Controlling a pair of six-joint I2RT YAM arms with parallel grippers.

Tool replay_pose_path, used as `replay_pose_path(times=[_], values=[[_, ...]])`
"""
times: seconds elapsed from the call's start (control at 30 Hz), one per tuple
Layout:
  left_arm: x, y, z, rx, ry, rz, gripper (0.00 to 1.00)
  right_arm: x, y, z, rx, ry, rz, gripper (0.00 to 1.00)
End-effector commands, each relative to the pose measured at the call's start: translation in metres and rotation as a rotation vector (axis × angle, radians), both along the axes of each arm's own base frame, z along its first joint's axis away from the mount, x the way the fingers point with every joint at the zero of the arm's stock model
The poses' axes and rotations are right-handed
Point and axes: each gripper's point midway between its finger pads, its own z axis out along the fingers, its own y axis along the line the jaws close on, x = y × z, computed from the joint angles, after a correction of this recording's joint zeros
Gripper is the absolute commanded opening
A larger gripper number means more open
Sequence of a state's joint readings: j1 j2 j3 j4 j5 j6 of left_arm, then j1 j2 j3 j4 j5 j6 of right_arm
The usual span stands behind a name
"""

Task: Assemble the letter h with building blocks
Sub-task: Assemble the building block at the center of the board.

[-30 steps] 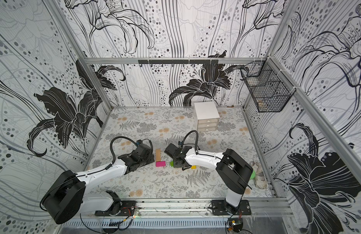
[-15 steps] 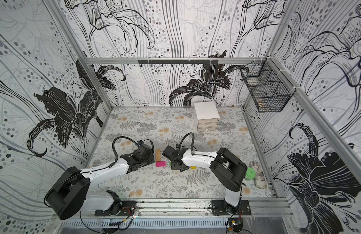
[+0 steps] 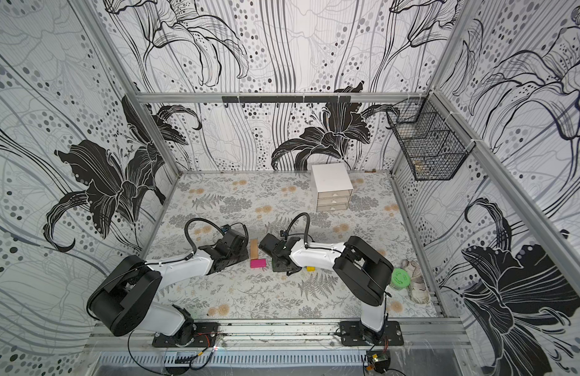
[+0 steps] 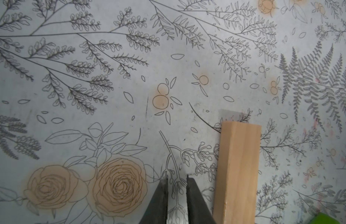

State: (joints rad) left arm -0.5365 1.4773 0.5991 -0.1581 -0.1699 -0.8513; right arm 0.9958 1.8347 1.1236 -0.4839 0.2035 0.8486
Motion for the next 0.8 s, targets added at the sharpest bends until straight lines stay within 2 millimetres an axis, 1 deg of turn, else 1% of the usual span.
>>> replay_pose_path(times=[0.0, 0.07, 0.17, 0.33, 0.6, 0.7, 0.77], values=[[0.012, -0.005, 0.006, -0.01, -0.027, -0.014, 0.21, -0.007, 0.009, -0.003, 0.008, 0.021, 0.012, 0.27], [0.014, -0.006, 0.005, -0.013, -0.025, -0.018, 0.2, -0.012, 0.012, -0.003, 0.003, 0.028, 0.027, 0.27], [0.015, -0.007, 0.005, -0.015, -0.024, -0.021, 0.2, -0.015, 0.015, -0.002, -0.002, 0.024, 0.031, 0.27], [0.016, -0.01, 0.004, -0.019, -0.018, -0.031, 0.19, -0.009, 0.017, 0.0, -0.02, 0.003, 0.026, 0.28], [0.018, -0.015, 0.0, -0.027, -0.004, -0.047, 0.18, -0.004, 0.028, 0.003, -0.011, 0.005, 0.048, 0.28], [0.019, -0.017, -0.001, -0.031, 0.001, -0.057, 0.16, -0.006, 0.025, 0.01, -0.003, 0.0, 0.047, 0.28], [0.018, -0.019, -0.001, -0.037, 0.004, -0.065, 0.16, -0.007, 0.019, 0.022, 0.0, -0.021, 0.041, 0.29]])
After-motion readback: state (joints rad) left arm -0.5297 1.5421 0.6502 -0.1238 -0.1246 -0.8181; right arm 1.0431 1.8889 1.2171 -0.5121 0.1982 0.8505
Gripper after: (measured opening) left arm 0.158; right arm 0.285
